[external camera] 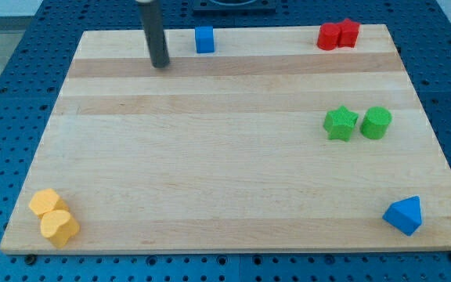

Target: Place the blue cube diagonal to green star

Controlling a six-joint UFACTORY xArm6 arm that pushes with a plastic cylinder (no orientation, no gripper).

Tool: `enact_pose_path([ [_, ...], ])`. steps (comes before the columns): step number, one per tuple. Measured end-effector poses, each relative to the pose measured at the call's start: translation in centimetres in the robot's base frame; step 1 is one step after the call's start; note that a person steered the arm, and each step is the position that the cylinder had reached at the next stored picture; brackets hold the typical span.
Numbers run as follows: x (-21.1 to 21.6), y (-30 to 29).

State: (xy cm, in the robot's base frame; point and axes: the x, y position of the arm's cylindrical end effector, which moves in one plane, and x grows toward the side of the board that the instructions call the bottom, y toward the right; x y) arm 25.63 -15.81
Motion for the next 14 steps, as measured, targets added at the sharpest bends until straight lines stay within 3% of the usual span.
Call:
enact_pose_path([
  [1,-5.8,0.0],
  [4,-3.5,9.8],
  [5,-3.3,10.7],
  [6,-3.1,7.1],
  [7,5.0,5.7],
  [8,13.8,10.4],
  [9,19.4,20.5],
  [10,23.8,25.2],
  [12,26.5,33.4],
  [14,29.3,45.9],
])
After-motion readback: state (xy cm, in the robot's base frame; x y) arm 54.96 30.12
